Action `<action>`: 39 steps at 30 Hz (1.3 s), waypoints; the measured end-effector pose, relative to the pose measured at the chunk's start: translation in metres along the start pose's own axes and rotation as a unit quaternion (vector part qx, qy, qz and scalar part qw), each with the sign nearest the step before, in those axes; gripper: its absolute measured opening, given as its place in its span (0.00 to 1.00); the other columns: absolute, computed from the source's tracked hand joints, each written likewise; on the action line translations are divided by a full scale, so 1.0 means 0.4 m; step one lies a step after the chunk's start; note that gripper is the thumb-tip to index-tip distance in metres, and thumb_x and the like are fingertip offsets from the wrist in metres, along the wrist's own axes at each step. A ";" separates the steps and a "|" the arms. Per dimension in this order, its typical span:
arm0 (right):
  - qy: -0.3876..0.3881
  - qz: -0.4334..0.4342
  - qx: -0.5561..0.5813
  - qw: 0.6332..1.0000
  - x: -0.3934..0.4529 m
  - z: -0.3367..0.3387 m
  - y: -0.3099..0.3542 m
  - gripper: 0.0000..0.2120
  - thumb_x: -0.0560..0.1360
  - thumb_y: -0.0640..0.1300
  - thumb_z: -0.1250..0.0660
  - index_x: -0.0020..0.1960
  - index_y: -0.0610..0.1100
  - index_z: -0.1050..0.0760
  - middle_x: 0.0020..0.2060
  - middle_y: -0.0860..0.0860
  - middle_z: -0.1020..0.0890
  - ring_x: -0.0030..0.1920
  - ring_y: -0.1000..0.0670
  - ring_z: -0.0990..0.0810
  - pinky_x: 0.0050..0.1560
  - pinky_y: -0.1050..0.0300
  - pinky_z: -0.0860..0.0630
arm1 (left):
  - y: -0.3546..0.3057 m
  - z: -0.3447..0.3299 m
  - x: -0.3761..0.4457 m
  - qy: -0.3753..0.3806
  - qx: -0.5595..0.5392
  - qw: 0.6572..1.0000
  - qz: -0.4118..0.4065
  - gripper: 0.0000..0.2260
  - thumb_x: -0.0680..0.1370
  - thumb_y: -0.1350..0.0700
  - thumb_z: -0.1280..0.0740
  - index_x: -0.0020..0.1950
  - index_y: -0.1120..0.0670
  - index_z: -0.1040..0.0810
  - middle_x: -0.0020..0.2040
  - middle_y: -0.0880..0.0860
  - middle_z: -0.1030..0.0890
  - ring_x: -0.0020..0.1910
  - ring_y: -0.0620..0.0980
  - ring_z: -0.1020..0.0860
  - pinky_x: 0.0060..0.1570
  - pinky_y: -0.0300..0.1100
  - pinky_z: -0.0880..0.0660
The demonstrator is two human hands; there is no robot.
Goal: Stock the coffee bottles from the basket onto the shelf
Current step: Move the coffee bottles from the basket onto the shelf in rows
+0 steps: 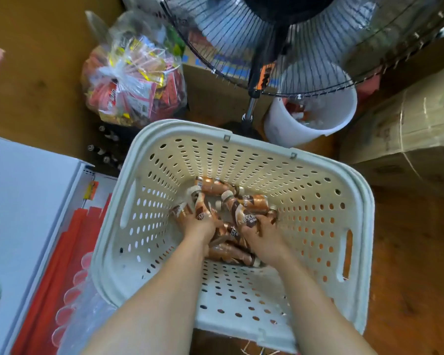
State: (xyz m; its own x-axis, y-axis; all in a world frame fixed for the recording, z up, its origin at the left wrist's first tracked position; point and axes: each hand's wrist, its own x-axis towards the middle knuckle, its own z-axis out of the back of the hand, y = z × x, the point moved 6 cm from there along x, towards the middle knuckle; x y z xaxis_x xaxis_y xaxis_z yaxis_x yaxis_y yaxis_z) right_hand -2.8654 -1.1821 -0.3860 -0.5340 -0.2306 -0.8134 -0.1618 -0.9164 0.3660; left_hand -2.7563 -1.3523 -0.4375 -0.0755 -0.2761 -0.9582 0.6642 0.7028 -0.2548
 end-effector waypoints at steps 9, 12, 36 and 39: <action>-0.028 0.059 0.226 0.972 -0.234 0.028 0.062 0.43 0.72 0.73 0.31 0.84 0.66 0.39 0.76 0.57 0.23 0.73 0.50 0.23 0.76 0.40 0.24 | -0.091 -0.004 -0.311 0.142 0.070 0.974 -0.165 0.36 0.58 0.48 0.13 0.64 0.41 0.21 0.55 0.49 0.10 0.55 0.54 0.12 0.58 0.59 0.17; -0.062 0.080 0.304 0.947 -0.313 0.066 0.081 0.33 0.77 0.65 0.26 0.79 0.71 0.34 0.74 0.57 0.21 0.71 0.53 0.20 0.72 0.40 0.20 | -0.115 0.006 -0.419 0.174 0.057 0.962 -0.204 0.33 0.67 0.55 0.14 0.67 0.40 0.23 0.56 0.51 0.11 0.55 0.56 0.11 0.55 0.61 0.14; -0.003 0.417 0.312 0.854 -0.776 0.224 0.484 0.39 0.78 0.43 0.32 0.85 0.57 0.41 0.74 0.63 0.20 0.76 0.57 0.23 0.80 0.42 0.28 | -0.205 0.362 -0.981 0.088 -0.001 0.852 -0.516 0.29 0.79 0.44 0.26 0.78 0.37 0.32 0.65 0.52 0.16 0.66 0.52 0.17 0.64 0.51 0.17; 0.034 0.454 0.282 0.844 -0.853 0.191 0.539 0.37 0.83 0.34 0.32 0.85 0.56 0.40 0.71 0.57 0.17 0.72 0.50 0.18 0.74 0.39 0.22 | -0.182 0.446 -1.041 0.038 -0.014 0.836 -0.547 0.27 0.82 0.52 0.26 0.77 0.39 0.32 0.62 0.50 0.16 0.61 0.48 0.15 0.56 0.41 0.16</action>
State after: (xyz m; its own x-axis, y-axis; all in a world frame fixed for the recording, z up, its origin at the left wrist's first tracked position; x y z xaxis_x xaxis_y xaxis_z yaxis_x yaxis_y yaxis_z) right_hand -2.7816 -1.2758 0.0050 -0.6051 -0.7900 -0.0983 -0.0907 -0.0542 0.9944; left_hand -2.6406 -1.4056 0.0033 -0.6744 -0.7220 -0.1546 0.1493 0.0717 -0.9862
